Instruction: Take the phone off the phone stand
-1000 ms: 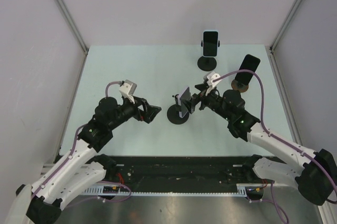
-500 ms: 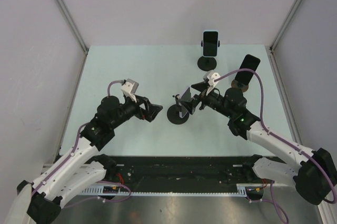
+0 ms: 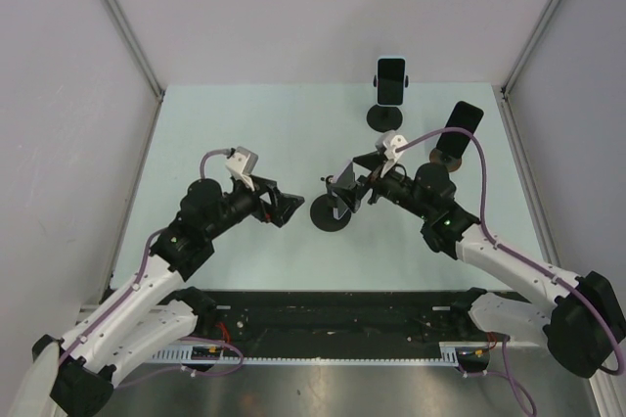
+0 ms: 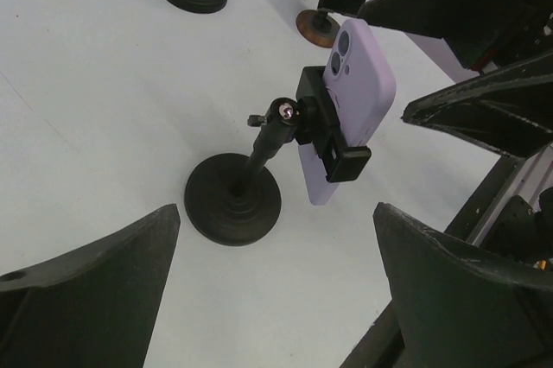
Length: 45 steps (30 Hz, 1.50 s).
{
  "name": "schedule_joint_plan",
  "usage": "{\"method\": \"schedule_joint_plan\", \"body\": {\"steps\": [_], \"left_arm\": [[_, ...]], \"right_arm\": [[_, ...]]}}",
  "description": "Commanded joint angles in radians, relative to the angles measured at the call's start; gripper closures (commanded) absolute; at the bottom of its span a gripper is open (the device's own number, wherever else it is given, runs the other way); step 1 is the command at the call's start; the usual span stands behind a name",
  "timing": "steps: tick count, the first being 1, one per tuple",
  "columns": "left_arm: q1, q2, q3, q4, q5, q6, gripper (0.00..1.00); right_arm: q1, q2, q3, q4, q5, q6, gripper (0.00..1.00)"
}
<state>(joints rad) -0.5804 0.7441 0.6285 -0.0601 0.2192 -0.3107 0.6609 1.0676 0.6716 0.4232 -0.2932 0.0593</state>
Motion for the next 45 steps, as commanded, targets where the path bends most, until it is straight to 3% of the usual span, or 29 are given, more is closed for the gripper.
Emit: {"method": "schedule_joint_plan", "body": {"steps": [1,16,22,25,31,33,45], "left_arm": [[-0.006,0.003,-0.016,0.054,0.037,-0.021,0.0],[-0.025,-0.015,-0.072,0.147,0.046,-0.065,0.0],[-0.124,-0.002,-0.118,0.22,-0.052,-0.044,0.0],[-0.153,0.009,-0.139,0.264,-0.093,-0.028,0.0],[-0.225,0.063,-0.167,0.377,-0.185,0.034,0.03],[-0.259,0.098,-0.17,0.419,-0.214,0.067,0.05],[-0.354,0.296,-0.145,0.608,-0.307,0.121,0.18]], "right_arm": [[0.014,0.032,0.013,0.066,0.019,-0.01,0.0],[0.048,0.118,0.011,0.032,0.075,-0.058,0.02],[0.048,0.081,0.013,0.019,0.055,-0.042,0.24],[0.048,0.066,0.011,0.02,0.051,-0.029,0.42],[0.054,0.037,0.013,0.015,0.054,-0.018,0.91],[0.06,0.034,0.013,0.009,0.068,-0.018,1.0],[0.128,0.032,0.013,0.011,0.19,0.01,1.0]]}}
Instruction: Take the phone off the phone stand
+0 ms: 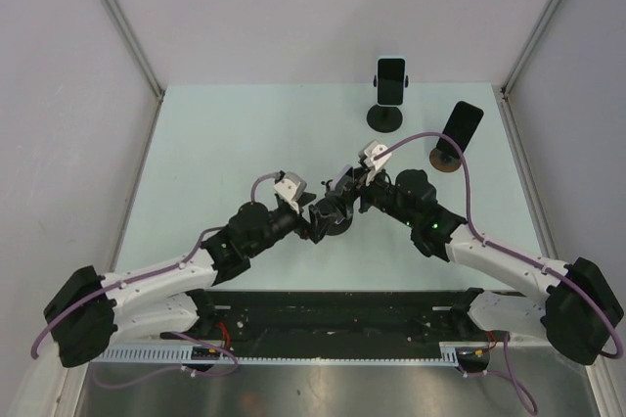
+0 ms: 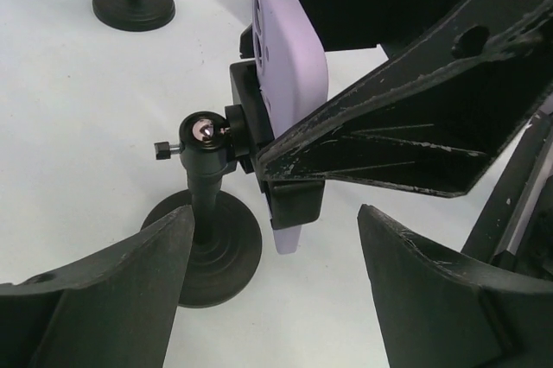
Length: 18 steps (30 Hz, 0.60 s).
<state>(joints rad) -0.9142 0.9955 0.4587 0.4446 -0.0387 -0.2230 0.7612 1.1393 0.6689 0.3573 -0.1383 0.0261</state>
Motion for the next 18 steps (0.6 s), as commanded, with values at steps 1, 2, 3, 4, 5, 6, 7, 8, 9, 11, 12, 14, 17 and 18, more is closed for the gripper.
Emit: {"method": "schedule_joint_plan", "body": {"steps": [1,2,3,4,5,6,7,8,9,11,12,14,17,18], "left_arm": [[-0.029,0.055,0.028,0.108,-0.053,0.03,0.2],[-0.034,0.071,0.028,0.114,-0.062,0.028,0.21],[-0.038,0.077,0.028,0.121,-0.09,0.027,0.25],[-0.043,0.081,0.028,0.124,-0.101,0.024,0.27],[-0.048,0.089,0.029,0.132,-0.115,0.017,0.29],[-0.049,0.089,0.026,0.134,-0.142,0.013,0.33],[-0.051,0.092,0.023,0.138,-0.156,0.008,0.36],[-0.051,0.092,0.021,0.15,-0.164,0.002,0.38],[-0.052,0.094,0.021,0.155,-0.17,-0.001,0.39],[-0.052,0.098,0.021,0.167,-0.168,-0.004,0.41],[-0.054,0.101,0.023,0.17,-0.167,-0.007,0.41],[-0.054,0.109,0.024,0.178,-0.156,-0.015,0.41],[-0.06,0.118,0.024,0.184,-0.141,-0.025,0.43],[-0.058,0.12,0.024,0.186,-0.138,-0.027,0.44]], "right_arm": [[0.029,-0.039,0.015,0.075,0.037,0.043,1.0],[0.032,-0.041,0.014,0.075,0.036,0.044,1.0],[0.035,-0.041,0.015,0.074,0.039,0.043,1.0],[0.038,-0.044,0.014,0.072,0.04,0.043,1.0],[0.041,-0.046,0.014,0.071,0.043,0.044,1.0],[0.047,-0.046,0.015,0.068,0.046,0.043,1.0],[0.047,-0.049,0.014,0.066,0.048,0.041,1.0],[0.05,-0.05,0.014,0.065,0.049,0.041,1.0],[0.053,-0.05,0.015,0.063,0.052,0.043,1.0],[0.058,-0.05,0.014,0.058,0.057,0.043,1.0],[0.059,-0.049,0.014,0.057,0.062,0.043,1.0],[0.064,-0.047,0.014,0.055,0.066,0.046,1.0],[0.072,-0.046,0.014,0.055,0.072,0.046,1.0],[0.076,-0.046,0.014,0.055,0.075,0.046,1.0]]}}
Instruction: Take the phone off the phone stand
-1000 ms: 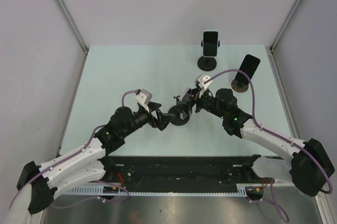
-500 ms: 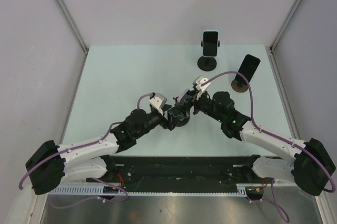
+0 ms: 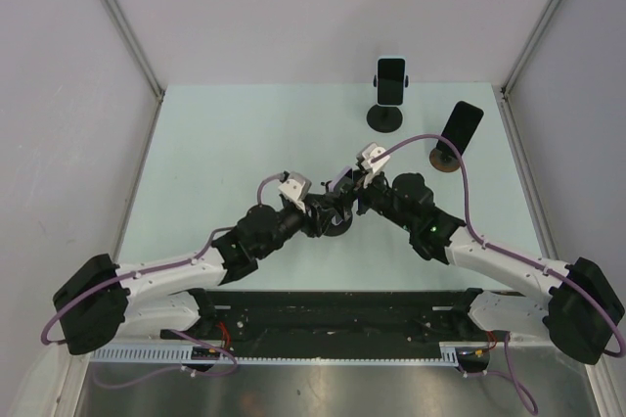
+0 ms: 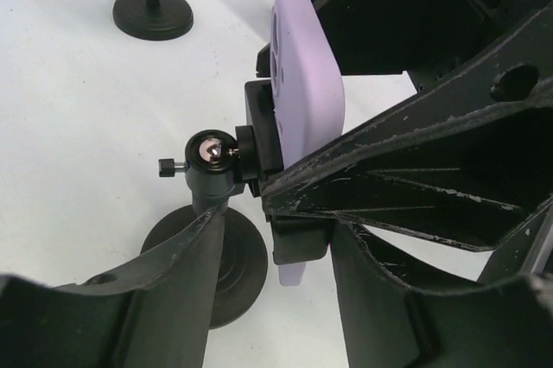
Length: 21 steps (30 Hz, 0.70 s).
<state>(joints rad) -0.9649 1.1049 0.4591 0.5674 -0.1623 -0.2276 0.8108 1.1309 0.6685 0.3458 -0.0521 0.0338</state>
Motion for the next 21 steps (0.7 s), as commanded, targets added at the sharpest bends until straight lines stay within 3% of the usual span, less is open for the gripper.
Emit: {"method": "schedule_joint_plan", "body": {"steps": [1,8,21], "left_arm": [[-0.011,0.012,0.023,0.065,-0.008,-0.024,0.47],[-0.011,-0.028,-0.016,0.068,0.015,-0.024,1.0],[-0.001,-0.134,-0.1,0.069,0.084,-0.027,1.0]], "right_arm": [[0.028,-0.037,0.014,0.065,-0.008,0.035,1.0],[0.008,-0.059,0.014,0.032,-0.037,0.025,1.0],[-0.116,-0.129,-0.012,-0.016,-0.285,0.0,1.0]]}}
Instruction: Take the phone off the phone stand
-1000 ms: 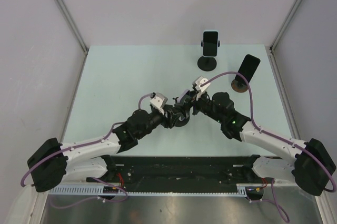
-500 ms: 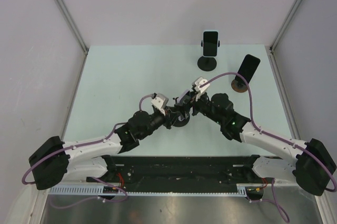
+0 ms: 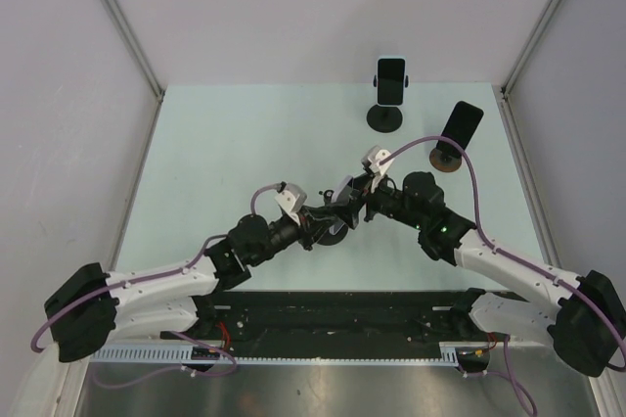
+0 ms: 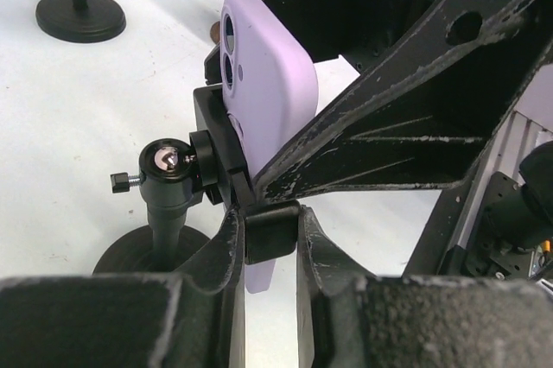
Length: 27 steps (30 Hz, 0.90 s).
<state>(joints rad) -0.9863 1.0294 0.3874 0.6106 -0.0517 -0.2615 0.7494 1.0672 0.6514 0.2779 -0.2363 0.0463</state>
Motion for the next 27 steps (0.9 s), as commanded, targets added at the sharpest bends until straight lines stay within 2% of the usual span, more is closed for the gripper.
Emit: {"method": "schedule_joint_plan", "body": {"steps": [1,8,13,16,17,18,20,21,23,27], "left_arm": [[0.026,-0.061,-0.036,0.026,-0.02,0.001,1.0],[0.072,-0.081,-0.068,0.041,0.081,-0.048,1.0],[0.107,-0.092,-0.088,0.055,0.125,-0.068,0.99],[0.107,-0.092,-0.085,0.055,0.128,-0.064,1.0],[0.107,-0.088,-0.084,0.054,0.128,-0.07,0.99],[0.107,-0.083,-0.081,0.054,0.128,-0.074,1.0],[0.104,-0.072,-0.073,0.054,0.124,-0.085,1.0],[0.101,-0.066,-0.068,0.054,0.121,-0.088,1.0],[0.092,-0.058,-0.061,0.054,0.112,-0.091,1.0],[0.08,-0.054,-0.055,0.054,0.093,-0.099,1.0]], "right_arm": [[-0.065,-0.065,0.005,0.05,-0.121,-0.016,1.0],[-0.093,-0.049,0.005,0.061,-0.242,0.0,1.0],[-0.11,-0.032,0.005,0.081,-0.262,0.023,1.0],[-0.087,-0.038,0.005,0.095,-0.21,0.026,1.0],[-0.073,-0.041,0.007,0.096,-0.16,0.023,0.95],[-0.047,-0.044,0.007,0.096,-0.135,0.017,0.68],[-0.021,-0.056,0.007,0.102,-0.071,0.012,0.38],[-0.01,-0.058,0.007,0.104,-0.048,0.015,0.14],[0.022,-0.068,0.007,0.106,0.018,0.017,0.0],[0.071,-0.09,0.007,0.109,0.103,0.003,0.0]]}}
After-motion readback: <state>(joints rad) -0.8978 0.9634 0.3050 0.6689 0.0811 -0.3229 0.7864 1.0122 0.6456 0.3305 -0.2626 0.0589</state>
